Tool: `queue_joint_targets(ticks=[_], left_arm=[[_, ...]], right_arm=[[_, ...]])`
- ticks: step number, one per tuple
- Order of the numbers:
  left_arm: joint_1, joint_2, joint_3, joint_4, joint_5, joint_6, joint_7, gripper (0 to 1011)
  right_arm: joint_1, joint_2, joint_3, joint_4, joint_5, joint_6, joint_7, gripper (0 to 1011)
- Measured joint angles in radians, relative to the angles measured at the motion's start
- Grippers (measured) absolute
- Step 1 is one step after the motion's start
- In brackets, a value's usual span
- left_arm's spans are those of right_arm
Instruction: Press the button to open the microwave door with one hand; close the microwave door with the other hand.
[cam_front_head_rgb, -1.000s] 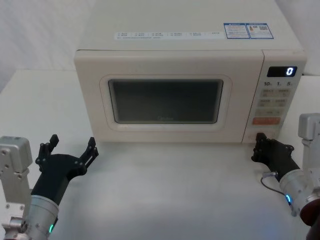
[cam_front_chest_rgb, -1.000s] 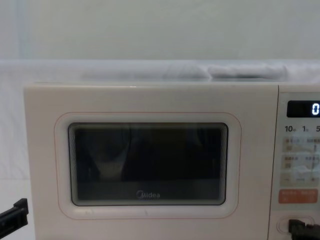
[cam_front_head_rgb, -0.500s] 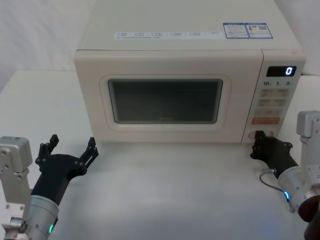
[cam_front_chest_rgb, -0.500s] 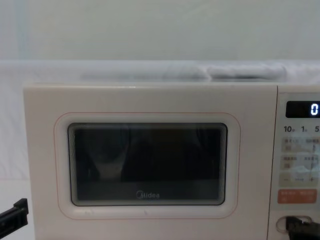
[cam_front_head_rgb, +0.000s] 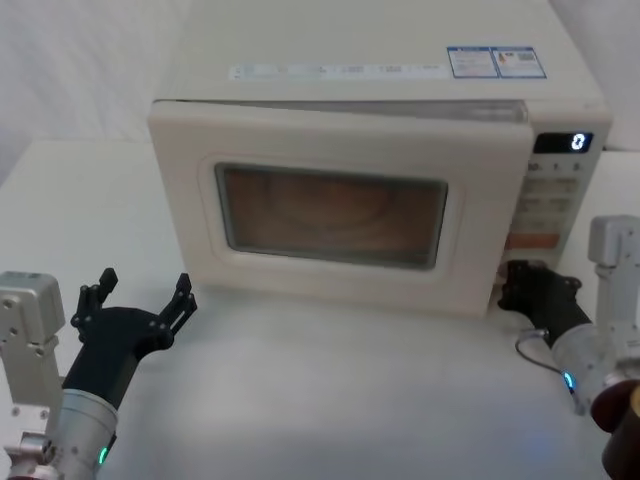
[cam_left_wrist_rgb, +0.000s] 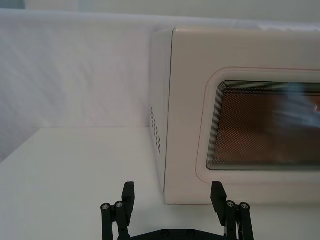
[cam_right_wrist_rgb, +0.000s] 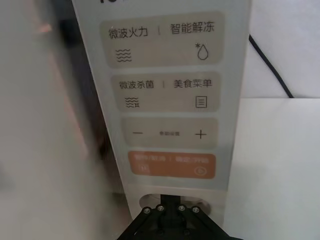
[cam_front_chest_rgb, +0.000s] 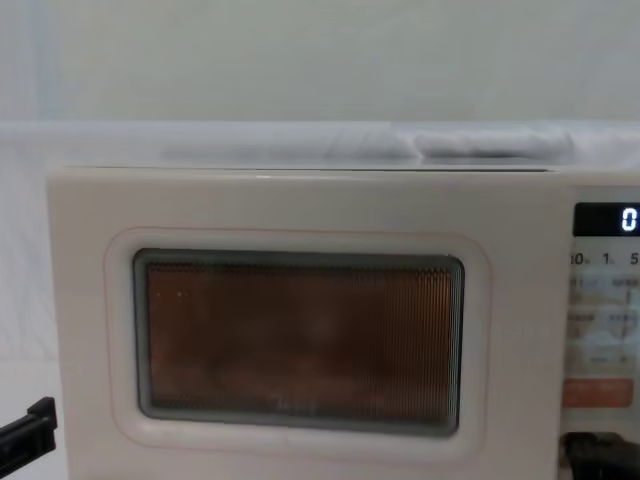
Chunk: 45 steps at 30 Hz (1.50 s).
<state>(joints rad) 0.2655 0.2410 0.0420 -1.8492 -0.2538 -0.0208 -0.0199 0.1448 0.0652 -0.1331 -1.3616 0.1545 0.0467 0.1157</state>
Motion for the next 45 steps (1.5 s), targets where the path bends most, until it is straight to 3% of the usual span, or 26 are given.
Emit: queue_joint_targets(ticks=[19,45], left_arm=[[0.0,0.0,0.0,0.0,0.0,0.0,0.0,1001],[0.0,0.0,0.0,0.0,0.0,0.0,0.0,1001]], right_arm=[[0.004,0.0,0.001,0.002,0.0,-0.007,0.006,0],[-0.063,-0.004,0.004,-0.064,0.005,0.004,-0.007,0]])
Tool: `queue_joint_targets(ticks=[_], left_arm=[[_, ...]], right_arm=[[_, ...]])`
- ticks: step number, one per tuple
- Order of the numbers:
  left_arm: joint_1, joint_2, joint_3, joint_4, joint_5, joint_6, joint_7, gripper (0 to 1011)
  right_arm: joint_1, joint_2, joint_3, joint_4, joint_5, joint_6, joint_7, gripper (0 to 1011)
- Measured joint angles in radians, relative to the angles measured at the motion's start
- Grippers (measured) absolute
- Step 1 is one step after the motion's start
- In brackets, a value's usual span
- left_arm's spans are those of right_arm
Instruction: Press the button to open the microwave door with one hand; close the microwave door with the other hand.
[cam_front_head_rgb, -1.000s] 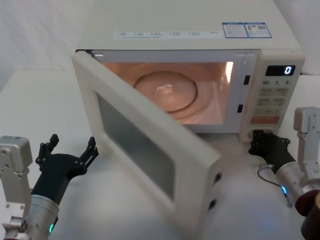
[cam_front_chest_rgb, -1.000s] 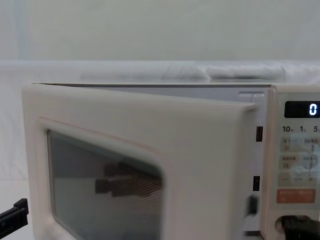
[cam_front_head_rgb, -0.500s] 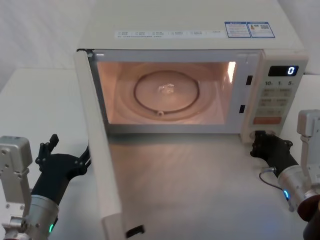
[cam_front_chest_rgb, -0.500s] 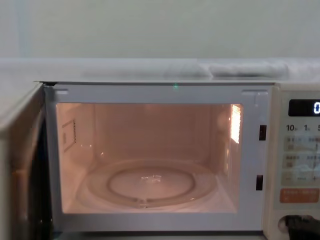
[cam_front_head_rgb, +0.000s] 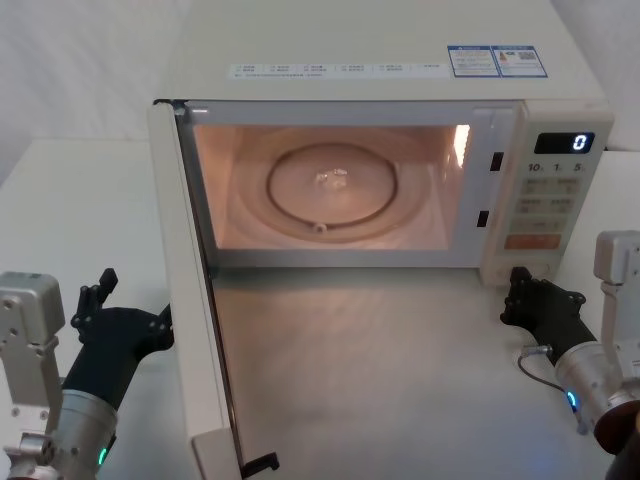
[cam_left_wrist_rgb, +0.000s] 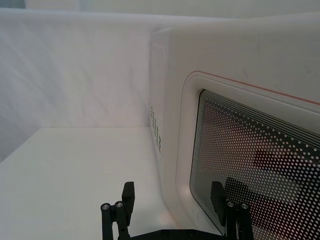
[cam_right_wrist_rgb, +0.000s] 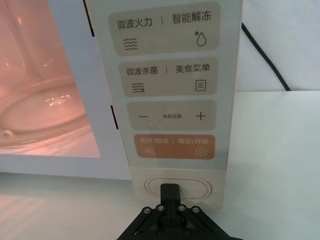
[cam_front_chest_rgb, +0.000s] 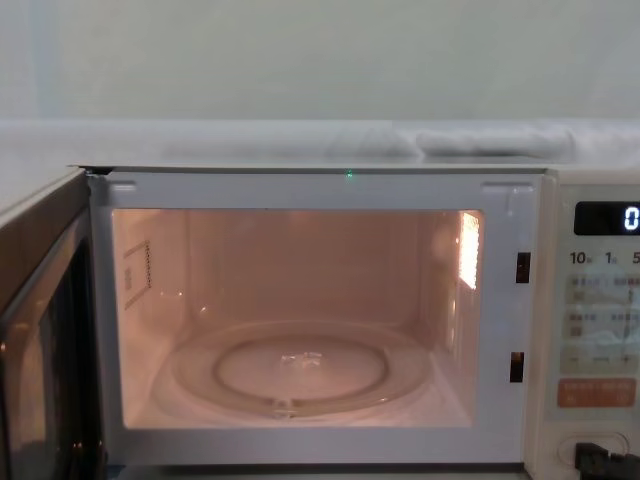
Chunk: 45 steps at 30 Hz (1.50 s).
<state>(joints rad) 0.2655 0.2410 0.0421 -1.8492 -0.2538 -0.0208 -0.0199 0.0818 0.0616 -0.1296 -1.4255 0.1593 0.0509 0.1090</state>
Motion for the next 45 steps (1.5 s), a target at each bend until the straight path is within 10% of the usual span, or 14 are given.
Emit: queue_joint_targets(ticks=[24,45], left_arm=[[0.0,0.0,0.0,0.0,0.0,0.0,0.0,1001],[0.0,0.0,0.0,0.0,0.0,0.0,0.0,1001]], right_arm=[[-0.171,0.01,-0.009,-0.272,-0.073,0.041,-0.056,0],[-0.26,0.063,0.119,-0.432,-0.103,0.064,-0.026,0]])
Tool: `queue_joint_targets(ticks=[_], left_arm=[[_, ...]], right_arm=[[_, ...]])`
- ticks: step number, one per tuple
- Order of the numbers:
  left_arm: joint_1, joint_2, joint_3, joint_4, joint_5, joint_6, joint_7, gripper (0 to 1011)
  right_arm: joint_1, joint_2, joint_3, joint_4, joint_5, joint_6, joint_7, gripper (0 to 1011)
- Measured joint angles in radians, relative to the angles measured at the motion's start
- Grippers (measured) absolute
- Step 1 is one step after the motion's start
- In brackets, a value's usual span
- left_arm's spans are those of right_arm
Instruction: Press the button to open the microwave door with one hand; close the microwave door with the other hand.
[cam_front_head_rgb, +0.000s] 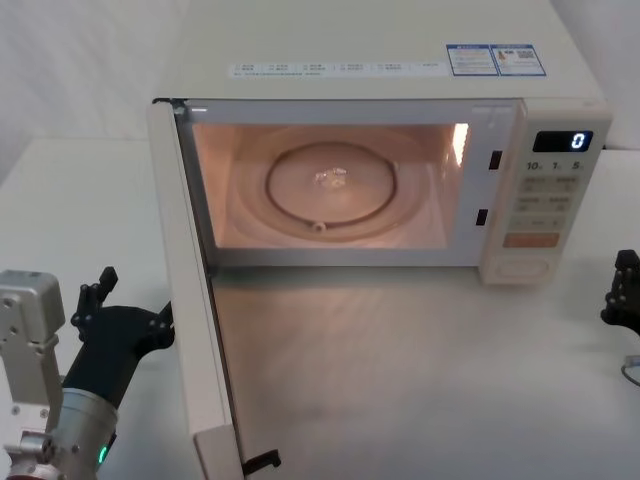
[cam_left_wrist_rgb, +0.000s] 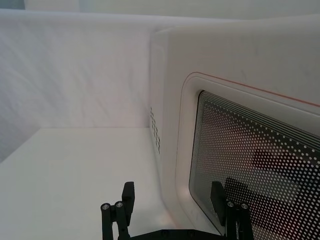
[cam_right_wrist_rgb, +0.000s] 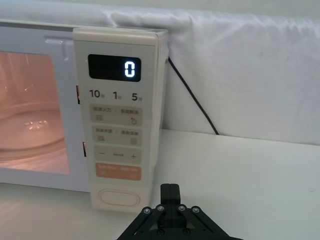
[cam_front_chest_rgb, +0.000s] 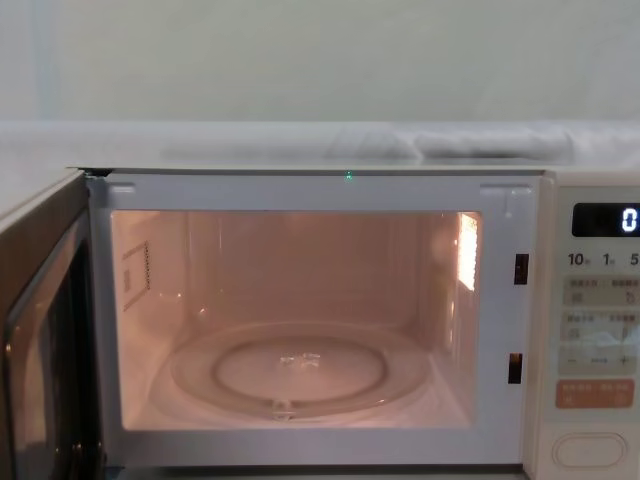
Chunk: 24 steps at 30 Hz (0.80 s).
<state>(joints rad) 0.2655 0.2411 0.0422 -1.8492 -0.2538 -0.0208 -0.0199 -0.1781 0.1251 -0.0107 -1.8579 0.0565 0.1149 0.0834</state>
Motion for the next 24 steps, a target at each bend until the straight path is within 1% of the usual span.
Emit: queue_joint_targets(ticks=[8,15,18,24], left_arm=[[0.0,0.0,0.0,0.0,0.0,0.0,0.0,1001],[0.0,0.0,0.0,0.0,0.0,0.0,0.0,1001],[0.0,0.0,0.0,0.0,0.0,0.0,0.0,1001],[0.0,0.0,0.0,0.0,0.0,0.0,0.0,1001]], right_arm=[[0.024,0.035,0.029,0.029,0.041,0.014,0.051,0],[0.033,0.058,0.037,0.048,0.066,0.013,0.076,0],[0.033,0.064,0.037,0.051,0.072,0.013,0.082,0],[0.033,0.063,0.037,0.05,0.072,0.012,0.082,0]])
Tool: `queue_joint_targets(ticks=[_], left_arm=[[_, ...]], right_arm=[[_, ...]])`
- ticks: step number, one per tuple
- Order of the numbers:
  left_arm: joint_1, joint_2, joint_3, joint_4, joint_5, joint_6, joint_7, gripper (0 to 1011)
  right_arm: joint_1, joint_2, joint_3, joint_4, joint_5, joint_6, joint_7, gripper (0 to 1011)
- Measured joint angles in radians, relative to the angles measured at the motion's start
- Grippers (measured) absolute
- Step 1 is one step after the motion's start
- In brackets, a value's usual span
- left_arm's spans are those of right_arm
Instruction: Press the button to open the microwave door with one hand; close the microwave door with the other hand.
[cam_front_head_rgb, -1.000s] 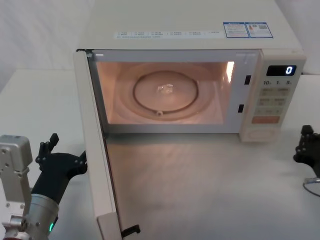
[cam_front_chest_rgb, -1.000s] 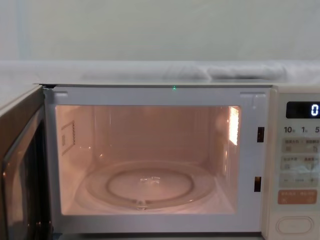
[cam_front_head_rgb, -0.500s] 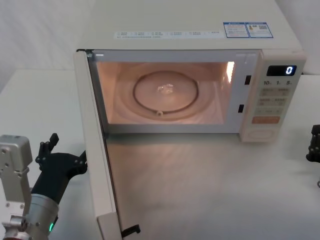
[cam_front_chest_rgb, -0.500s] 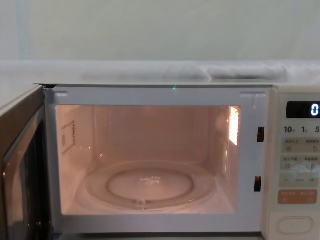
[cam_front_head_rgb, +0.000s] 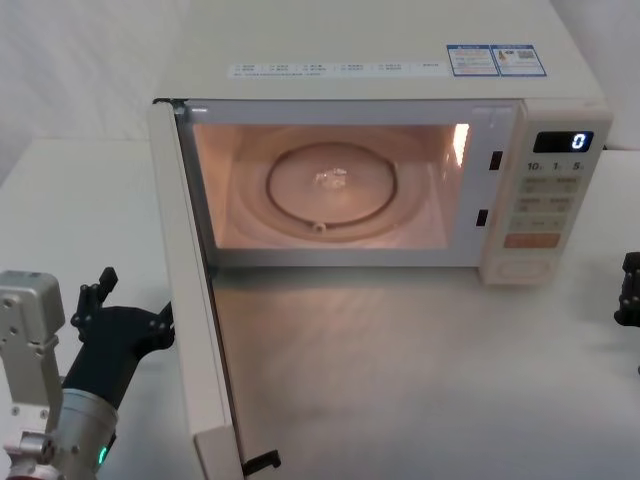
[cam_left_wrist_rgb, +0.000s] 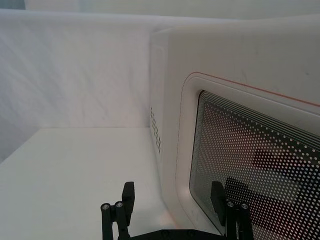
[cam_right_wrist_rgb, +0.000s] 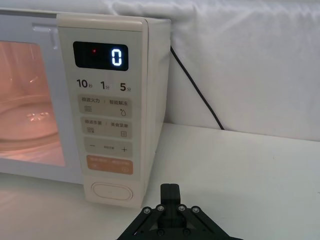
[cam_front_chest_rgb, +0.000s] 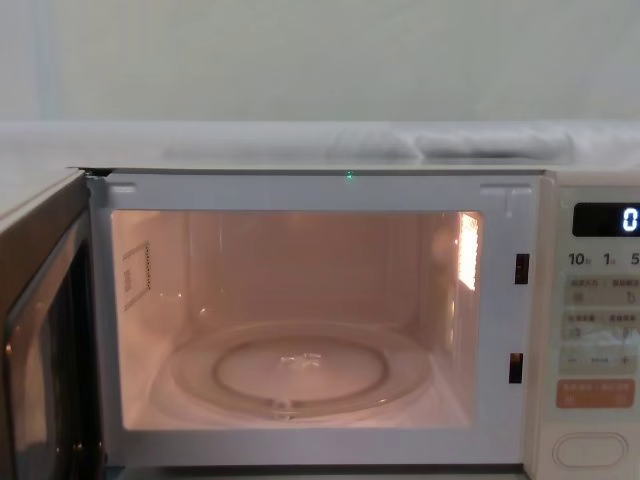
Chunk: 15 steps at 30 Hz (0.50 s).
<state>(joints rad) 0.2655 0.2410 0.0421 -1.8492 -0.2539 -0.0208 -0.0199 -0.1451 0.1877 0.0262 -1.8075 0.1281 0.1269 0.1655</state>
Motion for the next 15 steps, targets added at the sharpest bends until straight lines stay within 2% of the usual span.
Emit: queue_joint_targets(ticks=[6,7,8,9,10,12,13,14,15], left_arm=[[0.0,0.0,0.0,0.0,0.0,0.0,0.0,1001],[0.0,0.0,0.0,0.0,0.0,0.0,0.0,1001],[0.0,0.0,0.0,0.0,0.0,0.0,0.0,1001],[0.0,0.0,0.0,0.0,0.0,0.0,0.0,1001],[0.0,0.0,0.0,0.0,0.0,0.0,0.0,1001],[0.0,0.0,0.0,0.0,0.0,0.0,0.0,1001],[0.0,0.0,0.0,0.0,0.0,0.0,0.0,1001],[0.0,0.0,0.0,0.0,0.0,0.0,0.0,1001],[0.0,0.0,0.0,0.0,0.0,0.0,0.0,1001]], right_arm=[[0.0,-0.001,0.0,-0.001,-0.001,0.0,-0.001,106],[-0.001,-0.002,0.0,-0.001,-0.002,-0.001,-0.001,142],[-0.001,-0.002,0.0,-0.001,-0.002,-0.001,-0.001,230],[-0.001,-0.003,0.0,-0.001,-0.002,-0.001,-0.001,230],[-0.001,-0.003,0.0,-0.001,-0.003,-0.001,-0.002,306],[-0.001,-0.003,0.0,-0.002,-0.003,-0.001,-0.002,339],[-0.001,-0.003,0.0,-0.002,-0.003,-0.001,-0.002,389],[-0.001,-0.003,0.0,-0.002,-0.003,-0.001,-0.002,389],[-0.001,-0.003,0.0,-0.002,-0.003,-0.001,-0.002,449]])
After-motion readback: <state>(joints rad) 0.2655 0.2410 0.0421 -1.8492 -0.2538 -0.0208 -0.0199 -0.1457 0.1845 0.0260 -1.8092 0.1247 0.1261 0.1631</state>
